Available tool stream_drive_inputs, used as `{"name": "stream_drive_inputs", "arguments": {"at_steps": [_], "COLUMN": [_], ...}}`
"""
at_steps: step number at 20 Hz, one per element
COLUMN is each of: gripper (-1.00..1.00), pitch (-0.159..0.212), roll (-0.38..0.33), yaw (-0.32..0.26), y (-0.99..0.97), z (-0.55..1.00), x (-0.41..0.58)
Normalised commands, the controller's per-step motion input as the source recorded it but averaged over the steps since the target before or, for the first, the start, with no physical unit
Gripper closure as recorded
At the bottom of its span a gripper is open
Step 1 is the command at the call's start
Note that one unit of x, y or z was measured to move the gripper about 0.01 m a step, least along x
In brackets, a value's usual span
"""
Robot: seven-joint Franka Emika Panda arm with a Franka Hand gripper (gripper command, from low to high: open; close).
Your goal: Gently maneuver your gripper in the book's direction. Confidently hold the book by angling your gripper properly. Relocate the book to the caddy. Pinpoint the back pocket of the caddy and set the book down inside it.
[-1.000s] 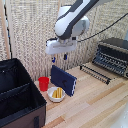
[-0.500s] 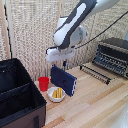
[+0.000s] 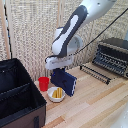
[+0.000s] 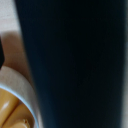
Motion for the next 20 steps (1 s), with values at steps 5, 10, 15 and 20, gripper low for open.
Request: {"name": "stream_drive_inputs", "arguments": {"at_steps": [5,10,15,20], "gripper": [1.00,1.00,1.00,1.00], "pitch": [0.010,0.004,0.000,0.020], "roll": [0.000,0.000,0.000,-0.016], "yaw": [0.062,0.002,0.019,-0.004], "y": [0.00,0.00,-0.02,0.00], "z": [0.00,0.00,-0.02,0.02], "x": [0.099,0.000,0.009,0.021]}}
